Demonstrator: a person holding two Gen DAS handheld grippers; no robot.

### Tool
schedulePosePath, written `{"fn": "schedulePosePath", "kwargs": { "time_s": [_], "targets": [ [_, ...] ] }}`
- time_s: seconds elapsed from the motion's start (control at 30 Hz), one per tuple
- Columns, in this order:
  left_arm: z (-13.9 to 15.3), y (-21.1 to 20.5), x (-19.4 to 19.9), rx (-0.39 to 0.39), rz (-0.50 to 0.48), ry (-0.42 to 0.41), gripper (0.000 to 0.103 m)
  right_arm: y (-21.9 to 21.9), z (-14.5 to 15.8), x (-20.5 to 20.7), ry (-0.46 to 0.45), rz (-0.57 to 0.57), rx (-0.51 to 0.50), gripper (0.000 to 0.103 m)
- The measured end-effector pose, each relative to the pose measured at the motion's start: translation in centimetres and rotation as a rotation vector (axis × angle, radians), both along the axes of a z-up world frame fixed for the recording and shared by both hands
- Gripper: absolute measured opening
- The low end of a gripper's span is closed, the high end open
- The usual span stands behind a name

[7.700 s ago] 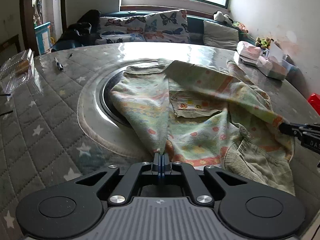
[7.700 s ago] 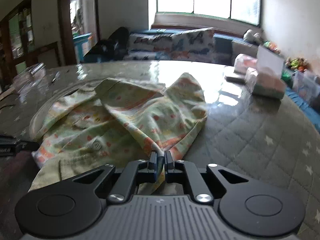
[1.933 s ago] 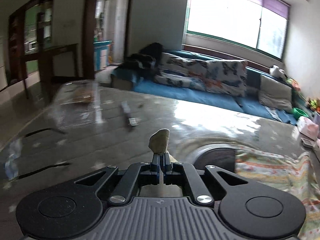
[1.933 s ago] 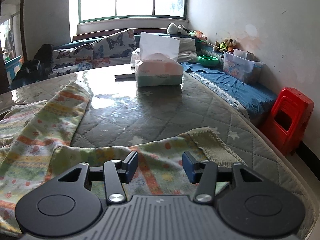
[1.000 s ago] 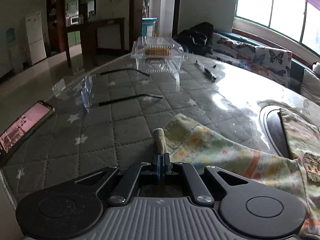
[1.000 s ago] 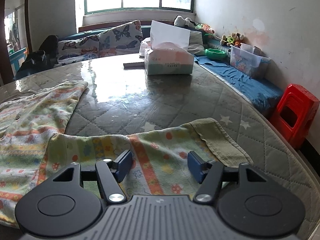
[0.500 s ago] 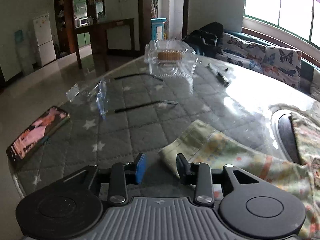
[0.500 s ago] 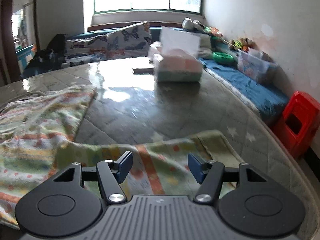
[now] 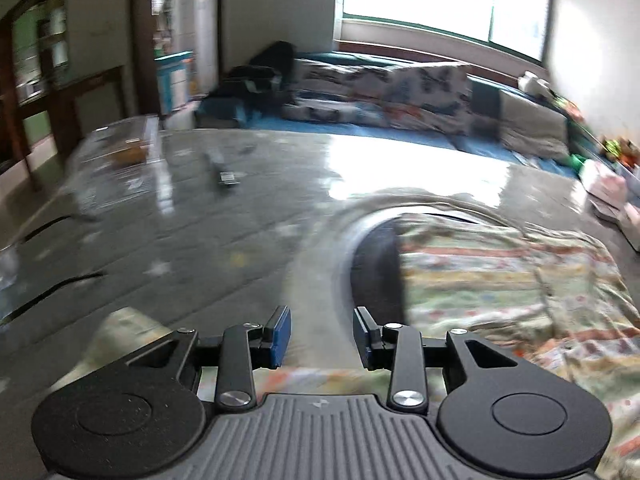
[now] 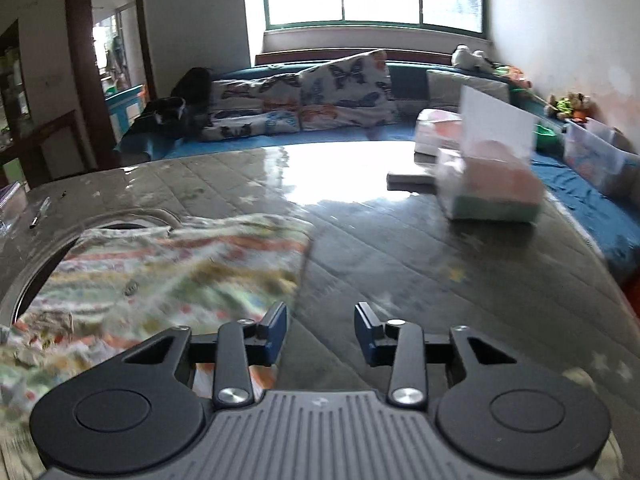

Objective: Fold clothes

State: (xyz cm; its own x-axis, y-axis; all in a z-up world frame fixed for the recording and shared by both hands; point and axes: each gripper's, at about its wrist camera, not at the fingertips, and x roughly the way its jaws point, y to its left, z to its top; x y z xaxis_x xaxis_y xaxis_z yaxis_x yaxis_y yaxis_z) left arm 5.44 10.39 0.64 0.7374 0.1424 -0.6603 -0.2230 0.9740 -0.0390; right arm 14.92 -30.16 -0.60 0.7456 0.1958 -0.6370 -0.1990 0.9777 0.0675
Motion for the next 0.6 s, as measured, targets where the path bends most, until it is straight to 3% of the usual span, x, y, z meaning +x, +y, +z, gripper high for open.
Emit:
{"fn": "schedulePosePath", "kwargs": {
  "time_s": [0.3,0.6],
  "targets": [
    [-1.5,-4.0,6.4,0.001,-0.127,0.051,0.037,1.8,-1.4,6.1,0.056,0.018,0.027,0.023],
    [-2.5,-6.2,10.5,0.019,-0.209,0.056,0.037,3.1,-3.2,8.9,0.084,0.038,0.015,0.009]
  ]
}}
